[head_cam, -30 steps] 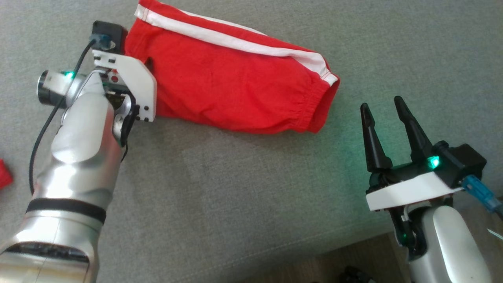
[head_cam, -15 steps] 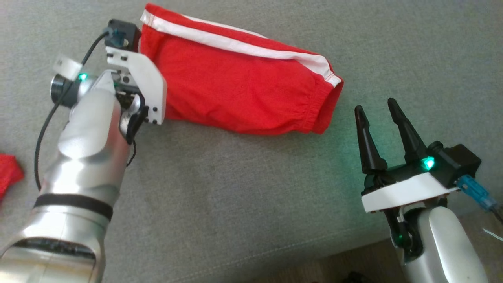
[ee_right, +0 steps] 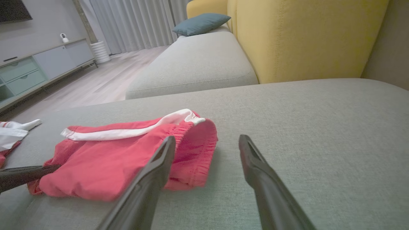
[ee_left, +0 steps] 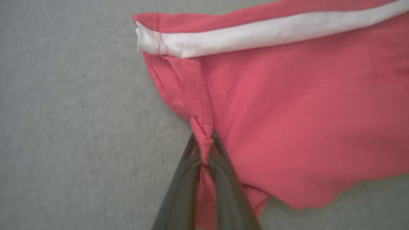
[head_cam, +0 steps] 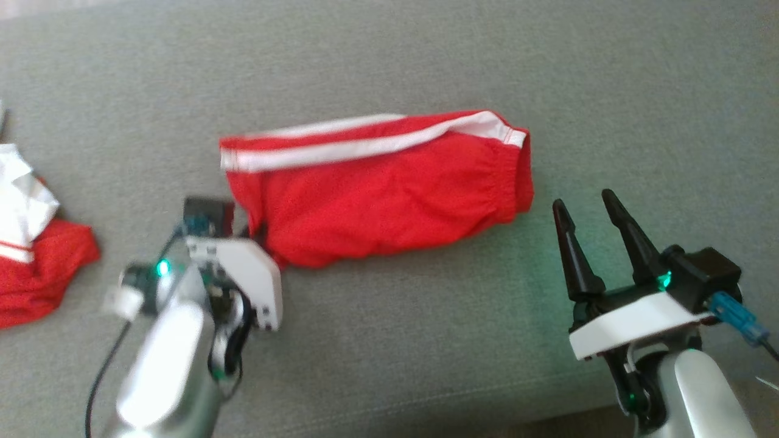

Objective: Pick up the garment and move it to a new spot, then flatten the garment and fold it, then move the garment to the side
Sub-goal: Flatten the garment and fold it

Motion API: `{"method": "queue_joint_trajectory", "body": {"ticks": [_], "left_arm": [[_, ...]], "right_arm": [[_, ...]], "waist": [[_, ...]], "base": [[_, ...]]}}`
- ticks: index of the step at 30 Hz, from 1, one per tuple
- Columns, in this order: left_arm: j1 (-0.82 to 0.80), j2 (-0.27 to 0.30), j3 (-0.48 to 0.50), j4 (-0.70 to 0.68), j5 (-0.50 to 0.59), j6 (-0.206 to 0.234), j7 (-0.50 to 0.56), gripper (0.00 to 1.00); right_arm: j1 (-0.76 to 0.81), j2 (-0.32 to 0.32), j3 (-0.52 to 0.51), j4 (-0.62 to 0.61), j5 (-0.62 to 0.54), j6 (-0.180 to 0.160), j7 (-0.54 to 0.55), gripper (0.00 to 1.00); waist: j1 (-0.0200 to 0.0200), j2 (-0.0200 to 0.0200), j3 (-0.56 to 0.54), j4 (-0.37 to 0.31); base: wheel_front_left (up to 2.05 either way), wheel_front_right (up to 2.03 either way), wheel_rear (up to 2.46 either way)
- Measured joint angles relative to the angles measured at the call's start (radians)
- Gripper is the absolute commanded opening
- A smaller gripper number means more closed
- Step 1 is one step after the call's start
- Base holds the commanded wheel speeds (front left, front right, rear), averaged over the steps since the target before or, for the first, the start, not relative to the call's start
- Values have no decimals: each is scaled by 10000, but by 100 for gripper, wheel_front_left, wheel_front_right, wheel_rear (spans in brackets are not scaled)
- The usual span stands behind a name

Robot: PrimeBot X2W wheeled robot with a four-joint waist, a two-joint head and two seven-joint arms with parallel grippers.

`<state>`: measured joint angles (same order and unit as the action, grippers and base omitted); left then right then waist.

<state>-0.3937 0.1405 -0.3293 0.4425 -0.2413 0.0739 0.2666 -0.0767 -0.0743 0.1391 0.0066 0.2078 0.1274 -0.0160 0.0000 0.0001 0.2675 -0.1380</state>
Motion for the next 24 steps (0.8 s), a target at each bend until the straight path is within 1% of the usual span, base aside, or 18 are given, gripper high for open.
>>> {"method": "queue_joint_trajectory", "body": {"ticks": [4,5,6,7,8,11,16,17,21,24], "left_arm": [[1443,46,86,-1461,-121,481,295,0],[1683,44,125,-1707,-151,617,311,53],[1892,46,159,-1921,-155,744,309,53],[2075,48,186,-2100,-155,859,272,100],[2358,56,190,-2408,-148,1049,25,100],[2578,63,213,-2920,125,1327,-830,100],[2680,86,489,-3503,443,1657,-2719,100],[2680,86,489,-3503,443,1657,-2719,100],[2784,128,679,-3866,479,1814,-4008,100],[3149,157,800,-4050,479,1829,-4516,100]], "right_arm": [[168,-8,-42,-165,-10,0,167,100],[180,-8,-40,-203,-10,0,180,100],[197,-15,-42,-245,-10,0,205,100],[215,-27,-44,-272,-15,0,268,100],[258,-38,-82,-324,-88,0,339,100],[259,-61,-132,-435,-263,0,370,100],[257,-140,-257,-690,-635,0,593,100],[257,-140,-257,-690,-635,0,593,100],[272,-184,-430,-849,-775,0,771,100],[342,-186,-477,-926,-803,0,884,100]], "waist": [[0,0,-187,227],[0,0,-224,251],[0,0,-252,264],[0,0,-274,276],[0,0,-306,305],[0,0,-388,338],[0,0,-572,401],[0,0,-572,401],[0,0,-787,459],[0,0,-932,484]], "base": [[0,0,0],[0,0,0],[0,0,0],[0,0,0],[0,0,0],[0,0,0],[0,0,0],[0,0,0],[0,0,0],[0,0,0]]}}
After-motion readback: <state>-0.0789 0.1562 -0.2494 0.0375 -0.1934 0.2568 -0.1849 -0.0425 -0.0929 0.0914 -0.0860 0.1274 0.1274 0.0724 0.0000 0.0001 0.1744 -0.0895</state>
